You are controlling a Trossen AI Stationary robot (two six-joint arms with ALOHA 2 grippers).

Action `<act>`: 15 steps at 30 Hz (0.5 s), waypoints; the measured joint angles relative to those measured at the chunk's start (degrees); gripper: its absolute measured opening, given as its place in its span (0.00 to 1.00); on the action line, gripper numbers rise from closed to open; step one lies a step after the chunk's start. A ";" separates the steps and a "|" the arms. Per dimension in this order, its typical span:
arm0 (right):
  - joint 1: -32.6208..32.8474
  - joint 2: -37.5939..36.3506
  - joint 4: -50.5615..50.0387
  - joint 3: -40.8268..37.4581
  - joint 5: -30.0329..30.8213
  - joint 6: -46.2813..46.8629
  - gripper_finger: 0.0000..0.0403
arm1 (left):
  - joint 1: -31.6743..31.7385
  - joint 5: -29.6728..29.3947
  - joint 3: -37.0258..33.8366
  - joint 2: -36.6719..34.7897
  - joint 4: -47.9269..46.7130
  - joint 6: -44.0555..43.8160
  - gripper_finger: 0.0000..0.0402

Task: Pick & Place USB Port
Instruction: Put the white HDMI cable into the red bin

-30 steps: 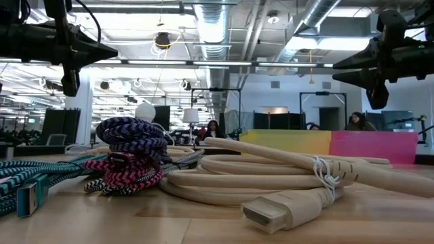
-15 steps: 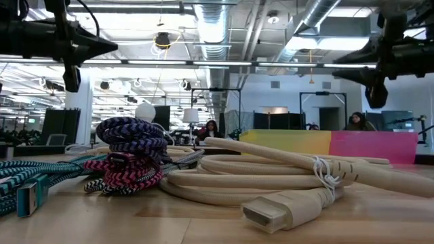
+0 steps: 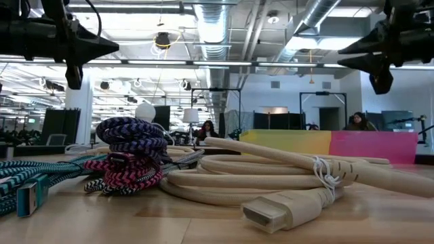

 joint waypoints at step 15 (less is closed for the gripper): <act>0.03 12.23 -18.74 11.60 -0.73 2.51 0.26 | 0.13 -2.44 16.29 23.51 0.61 14.92 0.01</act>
